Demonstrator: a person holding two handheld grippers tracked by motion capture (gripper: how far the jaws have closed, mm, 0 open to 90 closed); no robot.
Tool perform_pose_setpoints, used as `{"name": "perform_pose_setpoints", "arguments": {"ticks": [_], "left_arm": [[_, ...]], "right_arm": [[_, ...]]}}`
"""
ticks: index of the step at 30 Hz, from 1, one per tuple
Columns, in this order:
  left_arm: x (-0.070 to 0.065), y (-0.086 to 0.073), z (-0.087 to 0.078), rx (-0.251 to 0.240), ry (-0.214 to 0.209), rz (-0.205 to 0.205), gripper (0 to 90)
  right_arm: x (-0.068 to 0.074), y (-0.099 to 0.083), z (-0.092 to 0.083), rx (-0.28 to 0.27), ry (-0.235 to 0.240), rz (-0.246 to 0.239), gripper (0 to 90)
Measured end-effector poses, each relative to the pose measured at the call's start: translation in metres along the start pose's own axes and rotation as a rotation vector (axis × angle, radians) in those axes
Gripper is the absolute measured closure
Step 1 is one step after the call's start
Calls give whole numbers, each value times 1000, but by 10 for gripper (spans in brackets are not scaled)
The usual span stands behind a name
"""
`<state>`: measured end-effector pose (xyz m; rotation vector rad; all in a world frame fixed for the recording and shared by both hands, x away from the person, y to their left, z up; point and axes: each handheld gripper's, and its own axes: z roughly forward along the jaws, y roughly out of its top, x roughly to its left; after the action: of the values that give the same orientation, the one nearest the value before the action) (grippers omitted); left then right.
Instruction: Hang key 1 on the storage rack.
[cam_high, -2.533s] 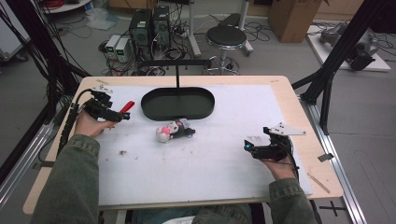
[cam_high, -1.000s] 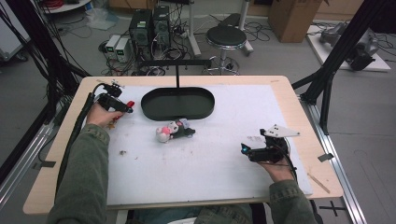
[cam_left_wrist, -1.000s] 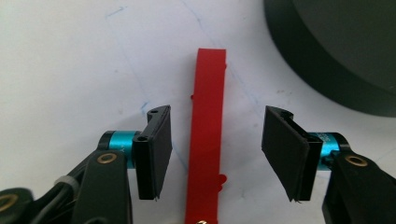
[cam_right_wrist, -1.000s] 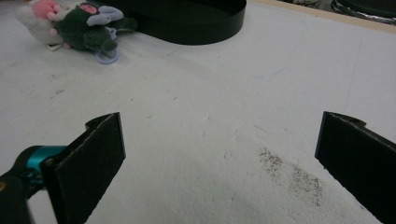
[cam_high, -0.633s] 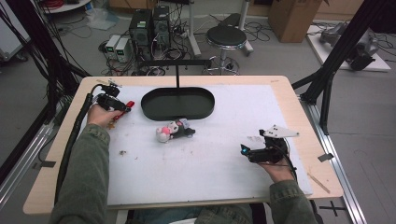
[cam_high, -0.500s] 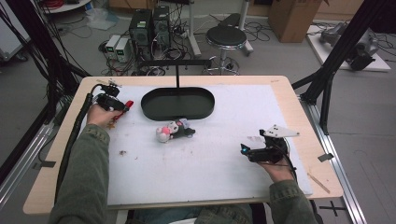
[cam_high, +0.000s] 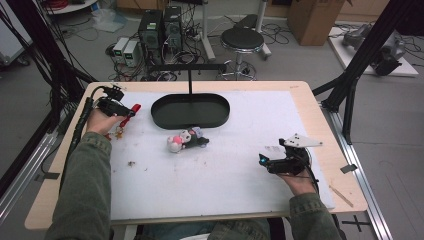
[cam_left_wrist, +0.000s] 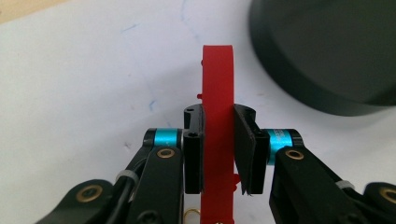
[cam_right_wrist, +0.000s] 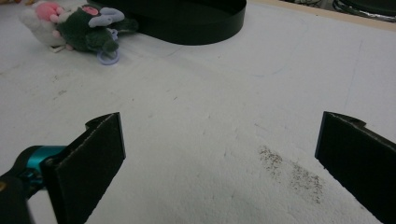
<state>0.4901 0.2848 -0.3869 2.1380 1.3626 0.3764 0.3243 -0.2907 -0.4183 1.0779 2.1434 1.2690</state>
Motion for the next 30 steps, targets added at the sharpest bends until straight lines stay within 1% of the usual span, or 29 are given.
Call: {"name": "perform_pose_setpoints", "arguments": {"ticks": [3,4,5,6,7,8,11,12,14,15,18,19,20,21,22,23,24,25,26,27,28,29,30], "left_arm": [[-4,0,-10,2,16,36,746],[-4,0,-15,-8,5,34,747],[-4,0,-15,-8,5,34,747],[-5,1,-24,-19,-34,54,747],[-6,0,-30,-28,-42,70,747],[-7,0,-36,-42,-41,76,747],[-8,-1,-58,-98,-56,70,747],[-8,-2,-66,-120,-50,69,747],[-9,-2,-80,-167,-63,57,747],[-9,-3,-87,-186,-58,59,747],[-9,-3,-103,-235,-66,45,747],[-9,-3,-107,-244,-71,32,747],[-10,-4,-110,-245,-79,26,747],[-10,-4,-110,-245,-79,26,746],[-12,-4,-117,-238,-79,18,747],[-12,-4,-117,-238,-79,18,747],[-13,-4,-121,-238,-81,19,747],[-16,-3,-128,-241,-84,31,747],[-16,-3,-128,-241,-84,31,747],[-20,-1,-136,-251,-87,38,747],[-20,-1,-136,-251,-87,38,747],[-22,3,-142,-259,-98,43,747],[-22,3,-142,-259,-98,43,747]], "right_arm": [[0,0,0,-3,5,1,6],[0,0,-1,-5,6,2,5],[0,0,-1,-5,6,2,5],[1,0,-2,-8,6,1,5],[1,0,-2,-10,6,4,6],[1,0,-3,-11,6,3,6],[2,1,-2,-4,0,-7,6],[1,2,-1,-6,-1,-13,6],[2,2,-1,-8,1,-12,6],[2,3,-1,-9,2,-10,6],[1,3,-2,-16,1,-12,6],[1,4,-2,-19,3,-10,6],[1,4,-2,-22,3,-11,6],[1,4,-2,-25,7,-6,6],[1,4,-1,-27,10,-6,6],[1,4,-1,-27,10,-6,6],[0,5,1,-23,15,-6,6],[0,6,2,-25,18,-4,5],[0,7,2,-32,17,-3,6],[0,7,2,-35,21,2,6],[0,8,3,-38,23,-2,6],[0,8,3,-38,22,-1,5],[0,8,3,-40,23,5,6]]}}
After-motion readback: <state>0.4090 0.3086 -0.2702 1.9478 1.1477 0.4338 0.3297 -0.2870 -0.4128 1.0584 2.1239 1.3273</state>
